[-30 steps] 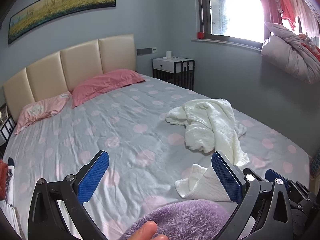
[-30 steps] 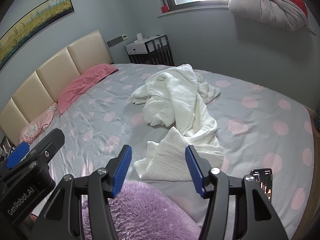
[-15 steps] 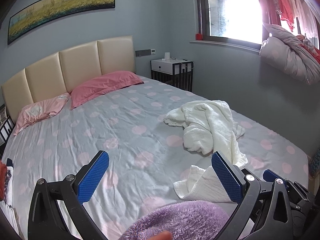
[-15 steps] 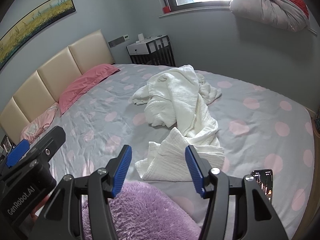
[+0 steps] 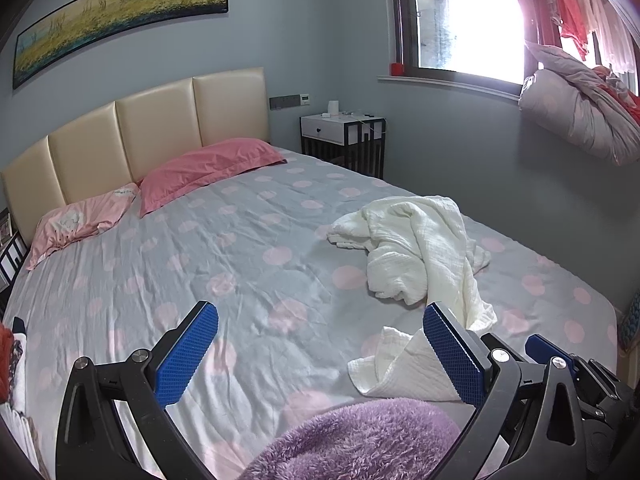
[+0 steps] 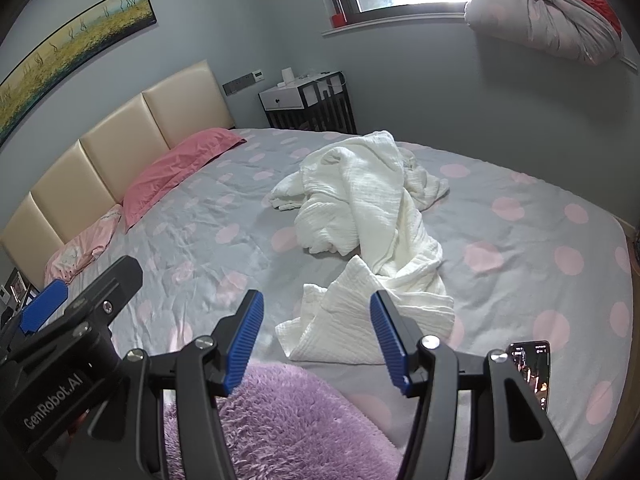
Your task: Fold clothes
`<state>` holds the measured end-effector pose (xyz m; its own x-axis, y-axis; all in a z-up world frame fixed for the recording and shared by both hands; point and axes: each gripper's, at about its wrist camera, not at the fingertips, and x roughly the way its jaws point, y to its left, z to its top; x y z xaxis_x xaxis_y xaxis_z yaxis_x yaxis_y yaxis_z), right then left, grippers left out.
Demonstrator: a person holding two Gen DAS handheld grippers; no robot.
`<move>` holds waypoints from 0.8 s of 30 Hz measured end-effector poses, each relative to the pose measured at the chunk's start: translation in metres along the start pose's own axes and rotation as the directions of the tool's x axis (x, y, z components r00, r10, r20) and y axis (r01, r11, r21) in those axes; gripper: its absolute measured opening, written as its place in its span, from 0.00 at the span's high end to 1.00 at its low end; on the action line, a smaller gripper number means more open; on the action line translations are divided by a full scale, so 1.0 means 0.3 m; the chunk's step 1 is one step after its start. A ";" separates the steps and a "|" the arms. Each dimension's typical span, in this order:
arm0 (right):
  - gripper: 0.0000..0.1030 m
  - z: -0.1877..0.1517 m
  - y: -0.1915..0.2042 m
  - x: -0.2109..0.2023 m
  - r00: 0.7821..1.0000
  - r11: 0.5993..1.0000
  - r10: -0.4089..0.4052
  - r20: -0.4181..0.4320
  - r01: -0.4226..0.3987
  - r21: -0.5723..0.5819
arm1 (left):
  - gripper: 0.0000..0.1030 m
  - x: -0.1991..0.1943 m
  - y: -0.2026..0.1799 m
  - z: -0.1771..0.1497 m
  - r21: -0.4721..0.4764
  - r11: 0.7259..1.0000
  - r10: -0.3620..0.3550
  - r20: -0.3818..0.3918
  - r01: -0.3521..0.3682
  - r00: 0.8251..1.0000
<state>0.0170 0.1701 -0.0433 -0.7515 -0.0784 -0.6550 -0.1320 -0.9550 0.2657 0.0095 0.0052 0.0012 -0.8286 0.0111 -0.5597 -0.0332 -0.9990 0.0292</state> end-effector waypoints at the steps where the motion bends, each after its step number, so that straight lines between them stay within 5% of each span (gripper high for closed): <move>1: 0.47 0.000 0.001 0.001 1.000 1.000 0.001 0.000 -0.001 -0.001 | 0.00 0.003 0.002 0.000 0.000 1.000 -0.001 -0.002 0.001 1.000; 9: 0.47 0.020 0.020 0.032 1.000 0.998 -0.008 0.006 0.008 -0.062 | 0.00 0.049 0.055 0.000 -0.047 0.999 -0.023 -0.054 0.020 0.998; 12: 0.44 0.064 0.004 0.049 0.998 0.996 0.049 0.027 -0.046 -0.080 | 0.00 0.082 0.120 0.006 -0.093 0.995 -0.052 -0.104 0.042 0.993; 14: 0.08 0.108 -0.018 0.063 0.993 0.990 0.109 0.042 -0.105 -0.089 | 0.00 0.086 0.168 0.007 -0.116 0.993 -0.039 -0.077 0.030 0.996; 15: 0.04 0.132 -0.030 0.073 0.991 0.988 0.122 0.049 -0.117 -0.097 | 0.00 0.088 0.190 0.011 -0.115 0.993 -0.024 -0.064 0.016 0.998; 21: 0.10 0.276 -0.126 0.181 0.994 0.985 0.094 0.052 -0.085 -0.147 | 0.00 0.147 0.330 0.043 -0.105 0.991 0.071 -0.076 -0.078 0.995; 24: 0.10 0.334 -0.205 0.316 0.996 0.987 0.071 -0.051 -0.077 -0.140 | 0.00 0.193 0.403 0.046 -0.113 0.984 0.130 -0.073 -0.138 0.989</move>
<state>-0.1110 0.2500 -0.0508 -0.7248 -0.1602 -0.6701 0.0181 -0.9767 0.2139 -0.0500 -0.1145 -0.0163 -0.7831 -0.1223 -0.6098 0.1447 -0.9894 0.0126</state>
